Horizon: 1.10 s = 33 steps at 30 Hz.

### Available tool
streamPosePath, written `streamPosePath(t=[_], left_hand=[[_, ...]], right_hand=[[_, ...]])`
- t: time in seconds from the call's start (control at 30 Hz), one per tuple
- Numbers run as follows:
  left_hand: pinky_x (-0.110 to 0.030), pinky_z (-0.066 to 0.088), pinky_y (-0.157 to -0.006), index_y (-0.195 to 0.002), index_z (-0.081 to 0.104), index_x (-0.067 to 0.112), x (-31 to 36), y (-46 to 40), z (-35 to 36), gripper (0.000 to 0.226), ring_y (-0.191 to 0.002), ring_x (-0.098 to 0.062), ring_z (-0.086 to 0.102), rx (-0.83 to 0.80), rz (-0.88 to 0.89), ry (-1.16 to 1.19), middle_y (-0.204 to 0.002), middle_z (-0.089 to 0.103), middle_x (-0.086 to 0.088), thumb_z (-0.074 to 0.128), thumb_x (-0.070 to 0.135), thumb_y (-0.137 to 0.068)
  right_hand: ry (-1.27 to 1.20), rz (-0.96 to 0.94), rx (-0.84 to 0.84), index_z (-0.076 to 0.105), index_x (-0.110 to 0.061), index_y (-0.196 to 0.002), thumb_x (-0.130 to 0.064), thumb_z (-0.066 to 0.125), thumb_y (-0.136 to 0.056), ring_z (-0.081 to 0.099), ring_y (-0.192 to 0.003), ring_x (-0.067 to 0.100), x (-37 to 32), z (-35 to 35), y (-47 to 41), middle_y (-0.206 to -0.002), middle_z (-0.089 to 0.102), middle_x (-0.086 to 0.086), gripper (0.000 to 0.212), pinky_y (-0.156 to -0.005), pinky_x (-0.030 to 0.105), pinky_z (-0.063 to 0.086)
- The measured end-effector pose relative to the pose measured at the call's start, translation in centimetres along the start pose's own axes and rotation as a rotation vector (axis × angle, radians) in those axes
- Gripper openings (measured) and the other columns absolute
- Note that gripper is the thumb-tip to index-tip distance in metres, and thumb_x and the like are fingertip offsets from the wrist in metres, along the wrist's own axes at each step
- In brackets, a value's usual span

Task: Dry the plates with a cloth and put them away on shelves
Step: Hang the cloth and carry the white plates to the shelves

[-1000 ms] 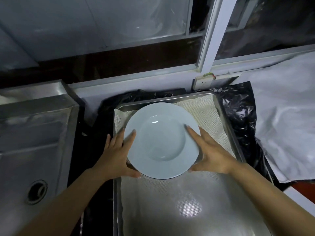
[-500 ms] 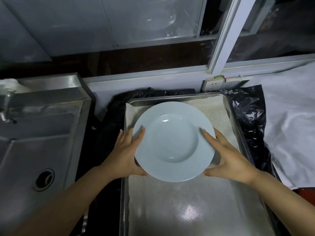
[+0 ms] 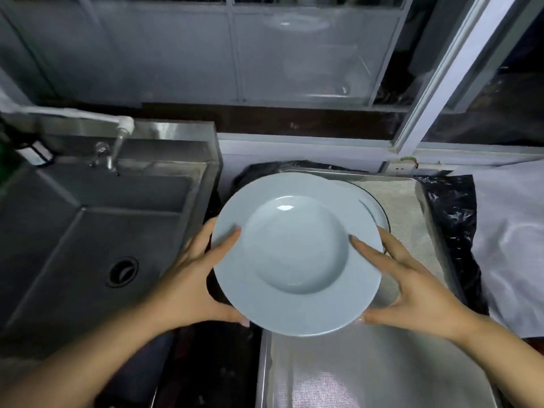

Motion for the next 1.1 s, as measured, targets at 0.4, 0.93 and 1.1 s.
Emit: streamPosePath(t=[0.4,0.93,1.1], left_hand=[[-0.022,0.023,-0.107,-0.134,0.003,0.074,-4.5,26.2,-9.7,0.129,-0.139,0.018,0.005,0.263,-0.101,0.071,-0.147,-0.002,0.045,0.075,0.082,-0.029],[-0.039,0.025,-0.114,-0.153,0.008,0.041,-6.4,59.3,-17.2,0.138,-0.138,-0.006,0.006,0.536,-0.647,-0.261,-0.151,0.006,0.012,0.069,0.086,-0.038],[-0.043,0.021,-0.114,-0.152,0.009,0.043,-4.3,65.8,-16.7,0.135,-0.135,-0.003,0.001,0.639,-0.816,-0.304,-0.152,0.001,0.014,0.046,0.102,-0.036]], right_hand=[[-0.015,-0.247,-0.148,0.026,-0.050,-0.148,-0.066,0.082,-0.056,0.016,-0.145,-0.002,-21.7,12.5,2.7,-0.158,0.014,-0.019,0.109,-0.114,0.018,0.021],[-0.092,-0.714,-0.511,0.017,-0.061,-0.143,-0.076,0.075,-0.054,0.011,-0.144,-0.007,-48.2,28.3,4.0,-0.151,0.007,-0.034,0.107,-0.114,0.013,0.015],[-0.105,-0.844,-0.655,0.019,-0.070,-0.137,-0.083,0.071,-0.048,0.015,-0.142,-0.008,-53.4,31.5,4.4,-0.149,0.011,-0.036,0.104,-0.116,0.023,0.021]])
Point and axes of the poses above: each hand's wrist, its own y-axis away from the middle knuckle, its own z-axis out of the palm, x = y × z, the point moved 7 cm from there along -y, towards the middle knuckle
